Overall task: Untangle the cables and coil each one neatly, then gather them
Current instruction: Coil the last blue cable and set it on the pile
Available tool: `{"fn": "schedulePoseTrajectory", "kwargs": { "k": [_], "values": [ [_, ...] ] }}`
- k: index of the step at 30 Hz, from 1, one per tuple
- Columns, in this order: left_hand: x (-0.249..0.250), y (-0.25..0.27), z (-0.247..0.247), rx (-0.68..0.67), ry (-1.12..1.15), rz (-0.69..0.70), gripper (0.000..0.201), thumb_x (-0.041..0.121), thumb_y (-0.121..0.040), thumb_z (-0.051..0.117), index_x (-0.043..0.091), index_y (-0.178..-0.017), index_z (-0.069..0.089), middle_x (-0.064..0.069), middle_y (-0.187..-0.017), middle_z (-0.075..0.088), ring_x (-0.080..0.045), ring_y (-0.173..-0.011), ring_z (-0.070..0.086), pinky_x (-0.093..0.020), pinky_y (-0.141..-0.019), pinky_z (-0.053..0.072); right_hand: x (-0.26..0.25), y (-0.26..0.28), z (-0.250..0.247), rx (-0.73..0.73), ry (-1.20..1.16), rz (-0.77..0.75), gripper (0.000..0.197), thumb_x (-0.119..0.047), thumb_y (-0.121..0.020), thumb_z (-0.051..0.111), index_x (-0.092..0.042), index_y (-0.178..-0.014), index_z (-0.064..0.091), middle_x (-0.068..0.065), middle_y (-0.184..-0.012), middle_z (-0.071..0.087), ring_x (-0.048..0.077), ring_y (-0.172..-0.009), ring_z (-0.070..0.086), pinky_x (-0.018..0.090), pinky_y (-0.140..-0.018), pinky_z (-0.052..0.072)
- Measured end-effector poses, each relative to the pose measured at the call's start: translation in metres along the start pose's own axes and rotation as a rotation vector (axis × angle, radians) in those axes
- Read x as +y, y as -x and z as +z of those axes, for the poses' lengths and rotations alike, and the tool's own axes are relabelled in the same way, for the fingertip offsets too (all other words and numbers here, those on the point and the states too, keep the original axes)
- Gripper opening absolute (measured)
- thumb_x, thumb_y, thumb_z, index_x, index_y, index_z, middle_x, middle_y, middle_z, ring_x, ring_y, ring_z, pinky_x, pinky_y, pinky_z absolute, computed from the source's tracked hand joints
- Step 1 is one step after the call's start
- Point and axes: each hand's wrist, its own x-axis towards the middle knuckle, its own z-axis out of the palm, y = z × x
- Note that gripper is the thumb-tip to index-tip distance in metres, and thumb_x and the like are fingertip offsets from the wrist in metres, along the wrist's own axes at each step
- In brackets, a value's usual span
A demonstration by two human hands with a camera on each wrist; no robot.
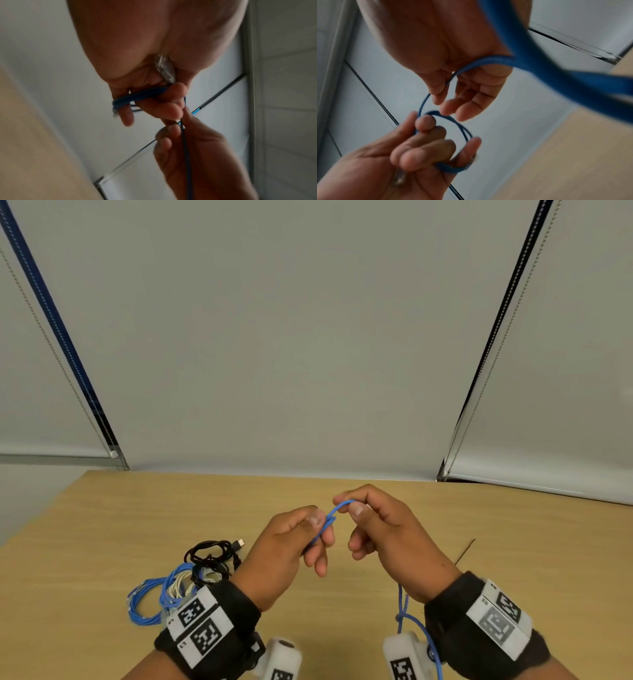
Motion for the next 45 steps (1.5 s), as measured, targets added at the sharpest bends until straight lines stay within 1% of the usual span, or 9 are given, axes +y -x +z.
{"fn": "schedulePoseTrajectory", "kwargs": {
  "k": [8,14,17,22,25,28,33,41,45],
  "values": [
    [0.016,0.007,0.019,-0.025,0.342,-0.009,0.033,0.043,-0.092,0.059,0.017,-0.073,0.060,0.007,-0.052,0.034,-0.010,-0.043,0.028,-0.029,-0.051,0.045,0.001,0.000,0.012,-0.018,-0.115,0.024,0.026,-0.031,-0.107,0.039,-0.017,-0.095,0.057,-0.003,-0.061,0.045,0.007,-0.048,0.031,0.023,-0.043,0.026],
    [0.025,0.004,0.010,0.057,0.580,-0.044,0.034,0.038,-0.097,0.056,0.011,-0.077,0.057,-0.002,-0.054,0.040,-0.016,-0.042,0.044,-0.041,-0.060,0.056,0.005,-0.002,0.008,-0.066,-0.038,-0.018,0.023,-0.034,-0.104,0.046,-0.025,-0.105,0.067,0.005,-0.079,0.066,0.014,-0.050,0.044,0.030,-0.048,0.040],
    [0.026,0.001,0.001,0.046,0.714,-0.001,0.036,0.038,-0.100,0.052,0.009,-0.080,0.058,-0.017,-0.071,0.064,-0.043,-0.081,0.074,-0.052,-0.072,0.060,0.013,0.002,0.012,-0.134,-0.036,0.017,0.024,-0.040,-0.103,0.048,-0.029,-0.106,0.068,0.001,-0.076,0.065,0.013,-0.050,0.048,0.028,-0.051,0.043],
    [0.025,-0.008,-0.004,0.167,0.754,0.082,0.035,0.036,-0.105,0.044,0.008,-0.086,0.054,-0.029,-0.126,0.067,-0.050,-0.123,0.060,-0.055,-0.091,0.057,0.025,0.010,0.026,-0.246,-0.120,0.190,0.016,-0.023,-0.104,0.050,-0.020,-0.114,0.062,0.006,-0.074,0.065,0.015,-0.057,0.055,0.030,-0.058,0.046],
    [0.028,-0.018,-0.017,0.347,0.622,0.195,0.024,0.027,-0.105,0.045,0.011,-0.089,0.053,-0.022,-0.131,0.067,-0.039,-0.125,0.062,-0.055,-0.102,0.048,0.032,0.020,0.035,-0.395,-0.154,0.357,0.022,-0.001,-0.100,0.051,-0.010,-0.120,0.054,0.008,-0.070,0.064,0.018,-0.053,0.058,0.029,-0.057,0.049],
    [0.031,-0.023,-0.027,0.451,0.130,0.234,0.019,0.030,-0.100,0.050,0.014,-0.093,0.057,0.001,-0.125,0.074,-0.021,-0.121,0.066,-0.041,-0.099,0.049,0.031,0.030,0.038,-0.519,-0.139,0.407,0.019,-0.003,-0.099,0.051,-0.006,-0.117,0.056,0.009,-0.072,0.066,0.019,-0.056,0.061,0.029,-0.060,0.052],
    [0.004,-0.012,-0.025,0.120,-0.639,0.168,0.019,0.023,-0.105,0.049,0.012,-0.104,0.064,0.015,-0.114,0.074,-0.002,-0.106,0.068,-0.034,-0.095,0.053,0.011,0.025,0.021,-0.490,-0.093,0.315,0.019,-0.025,-0.100,0.057,-0.015,-0.115,0.063,0.005,-0.064,0.064,0.018,-0.048,0.056,0.028,-0.055,0.051],
    [0.003,0.000,-0.030,-0.290,-0.666,0.011,0.038,0.052,-0.095,0.040,0.021,-0.084,0.058,0.005,-0.071,0.068,-0.011,-0.074,0.069,-0.039,-0.076,0.054,0.009,0.012,-0.023,-0.397,-0.230,0.353,0.033,-0.040,-0.091,0.066,-0.010,-0.104,0.072,0.013,-0.076,0.071,0.023,-0.058,0.068,0.037,-0.071,0.054],
    [-0.001,-0.006,-0.046,-0.156,-0.824,0.074,0.029,0.044,-0.099,0.043,0.024,-0.078,0.049,0.001,-0.071,0.063,-0.008,-0.067,0.065,-0.035,-0.065,0.048,0.028,0.013,-0.036,-0.443,-0.584,0.520,0.066,-0.062,-0.100,0.040,-0.008,-0.132,0.062,0.018,-0.067,0.067,0.023,-0.045,0.062,0.048,-0.081,0.055]
  ]
}}
